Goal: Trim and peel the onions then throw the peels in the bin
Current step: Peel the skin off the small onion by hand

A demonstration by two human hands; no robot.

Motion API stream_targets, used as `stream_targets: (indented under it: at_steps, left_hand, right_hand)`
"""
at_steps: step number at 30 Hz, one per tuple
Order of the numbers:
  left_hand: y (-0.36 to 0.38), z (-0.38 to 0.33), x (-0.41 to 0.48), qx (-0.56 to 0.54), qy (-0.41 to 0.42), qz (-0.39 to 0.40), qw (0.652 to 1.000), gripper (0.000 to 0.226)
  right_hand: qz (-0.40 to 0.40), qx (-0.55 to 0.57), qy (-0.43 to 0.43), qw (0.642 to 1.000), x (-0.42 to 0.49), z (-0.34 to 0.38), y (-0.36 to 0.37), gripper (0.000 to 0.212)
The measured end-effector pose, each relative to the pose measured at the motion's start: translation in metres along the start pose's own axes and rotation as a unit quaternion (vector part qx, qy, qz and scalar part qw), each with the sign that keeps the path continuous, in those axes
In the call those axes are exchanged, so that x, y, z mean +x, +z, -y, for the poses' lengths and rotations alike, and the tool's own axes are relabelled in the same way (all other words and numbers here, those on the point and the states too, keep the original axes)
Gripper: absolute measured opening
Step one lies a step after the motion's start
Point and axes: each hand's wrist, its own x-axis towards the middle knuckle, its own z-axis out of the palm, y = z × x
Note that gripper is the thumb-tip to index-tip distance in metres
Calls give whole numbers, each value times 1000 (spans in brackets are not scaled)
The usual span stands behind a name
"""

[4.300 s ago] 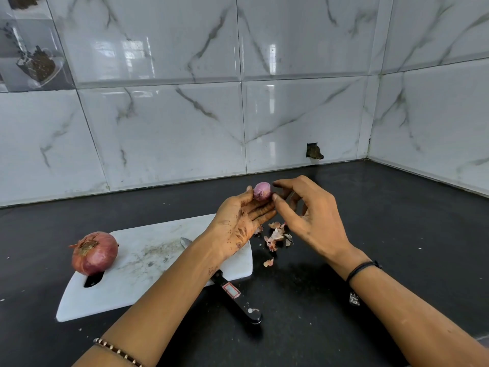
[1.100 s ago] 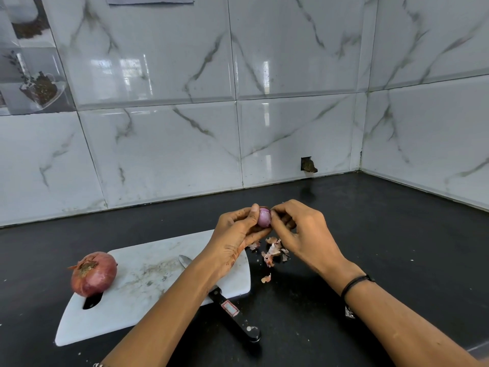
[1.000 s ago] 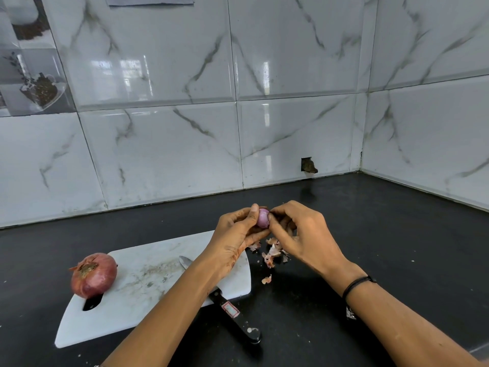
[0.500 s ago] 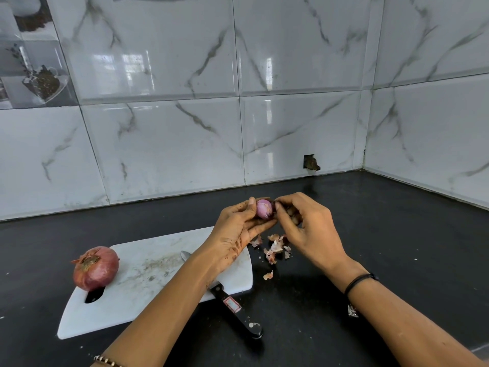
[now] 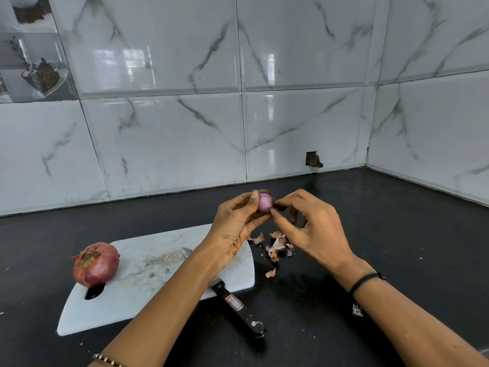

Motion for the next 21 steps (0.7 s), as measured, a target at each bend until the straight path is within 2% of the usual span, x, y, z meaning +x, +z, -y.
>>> stream_targets:
  at_steps: [9,16,21]
  left_hand:
    - [1,2,0,138,68,-19,988,24]
    - [3,4,-2,161,41,-1,986,24]
    - [5,0,-1,127,13,12,992,30]
  right_hand:
    - [19,14,29,999,0,-1,1,16]
    - [45,14,83,995,0,1,3,18]
    - [43,39,100,993,3,3,4,17]
